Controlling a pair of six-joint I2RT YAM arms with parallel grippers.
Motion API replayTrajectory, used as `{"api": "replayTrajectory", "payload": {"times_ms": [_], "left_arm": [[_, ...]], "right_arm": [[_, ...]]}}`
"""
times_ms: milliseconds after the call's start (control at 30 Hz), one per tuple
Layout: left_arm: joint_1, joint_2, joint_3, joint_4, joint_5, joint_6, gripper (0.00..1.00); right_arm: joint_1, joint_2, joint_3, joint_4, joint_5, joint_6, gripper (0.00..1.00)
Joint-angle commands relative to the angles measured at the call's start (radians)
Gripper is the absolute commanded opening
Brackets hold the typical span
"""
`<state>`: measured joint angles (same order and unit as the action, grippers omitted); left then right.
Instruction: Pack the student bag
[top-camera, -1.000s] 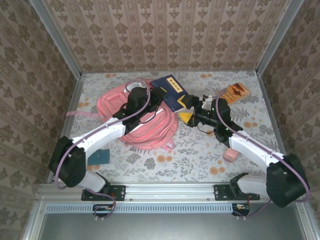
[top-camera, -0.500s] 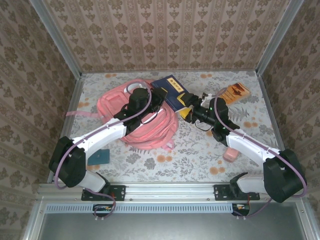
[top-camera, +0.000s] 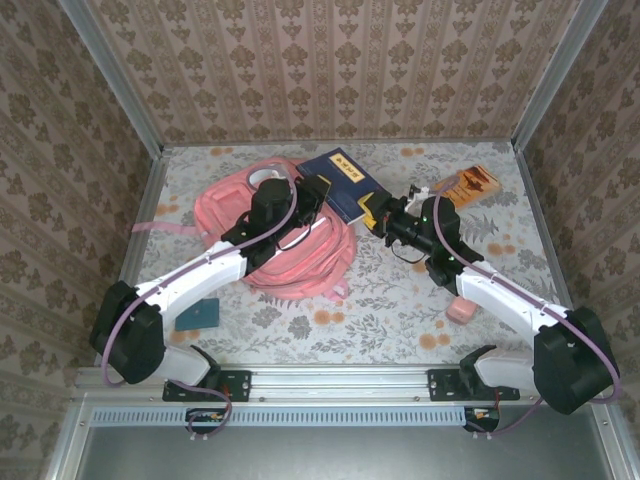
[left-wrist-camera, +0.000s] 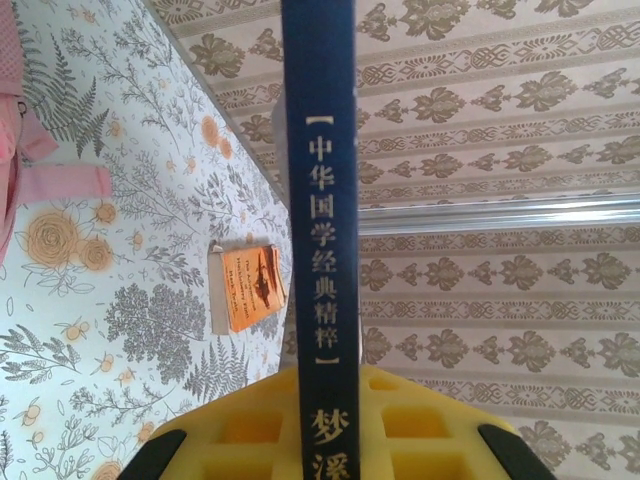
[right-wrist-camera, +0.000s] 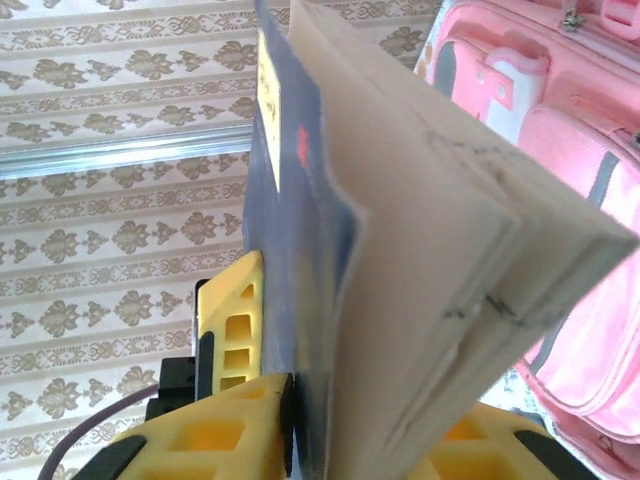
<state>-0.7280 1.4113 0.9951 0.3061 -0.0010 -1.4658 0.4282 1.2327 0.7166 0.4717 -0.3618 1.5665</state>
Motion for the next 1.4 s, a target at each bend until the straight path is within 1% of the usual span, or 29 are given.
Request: {"api": "replayTrajectory", "payload": {"times_ms": [0, 33, 67, 167, 200, 300, 367, 467, 600, 700, 800, 967, 1167, 1233, 1367], "left_arm": [[-0.004, -0.033, 0.004, -0.011, 0.010, 0.057, 0.11], [-0.004, -0.038, 0.010, -0.032, 0.012, 0.074, 0.15], [-0.004, -0.044, 0.017, -0.056, 0.013, 0.096, 0.21], [0.002, -0.057, 0.032, -0.131, 0.030, 0.152, 0.51], [0.005, -0.062, 0.035, -0.159, 0.035, 0.175, 0.59], [0.012, -0.088, 0.034, -0.264, 0.040, 0.239, 0.73], [0.020, -0.110, 0.032, -0.343, 0.034, 0.289, 0.78], [0.036, -0.140, 0.047, -0.484, 0.016, 0.413, 0.81], [0.039, -0.161, 0.104, -0.664, -0.036, 0.616, 0.83], [0.037, -0.147, 0.162, -0.772, -0.054, 0.755, 0.85], [0.036, -0.110, 0.219, -0.862, -0.040, 0.879, 0.87], [0.027, -0.017, 0.296, -0.980, -0.030, 1.010, 0.94], [0.006, 0.077, 0.340, -1.042, -0.043, 1.100, 0.96], [0.003, 0.107, 0.345, -1.045, -0.031, 1.126, 0.92], [0.003, 0.183, 0.376, -1.076, 0.088, 1.193, 0.74]], "right_arm": [[0.000, -0.036, 0.032, -0.068, 0.044, -0.047, 0.17], [0.000, -0.042, 0.031, -0.083, 0.053, -0.060, 0.15], [-0.001, -0.052, 0.027, -0.096, 0.069, -0.080, 0.12], [-0.010, -0.088, 0.013, -0.146, 0.109, -0.134, 0.07], [-0.019, -0.102, 0.012, -0.173, 0.116, -0.159, 0.05], [-0.053, -0.145, 0.018, -0.273, 0.117, -0.237, 0.02], [-0.082, -0.173, 0.027, -0.351, 0.104, -0.292, 0.00], [-0.123, -0.218, 0.053, -0.488, 0.104, -0.396, 0.00], [-0.161, -0.280, 0.079, -0.655, 0.149, -0.530, 0.00], [-0.183, -0.315, 0.090, -0.737, 0.173, -0.596, 0.00], [-0.196, -0.335, 0.104, -0.790, 0.183, -0.641, 0.00], [-0.205, -0.340, 0.118, -0.840, 0.186, -0.673, 0.00], [-0.209, -0.333, 0.114, -0.859, 0.184, -0.671, 0.00], [-0.209, -0.328, 0.112, -0.864, 0.182, -0.669, 0.00], [-0.212, -0.324, 0.112, -0.876, 0.173, -0.667, 0.00]]}}
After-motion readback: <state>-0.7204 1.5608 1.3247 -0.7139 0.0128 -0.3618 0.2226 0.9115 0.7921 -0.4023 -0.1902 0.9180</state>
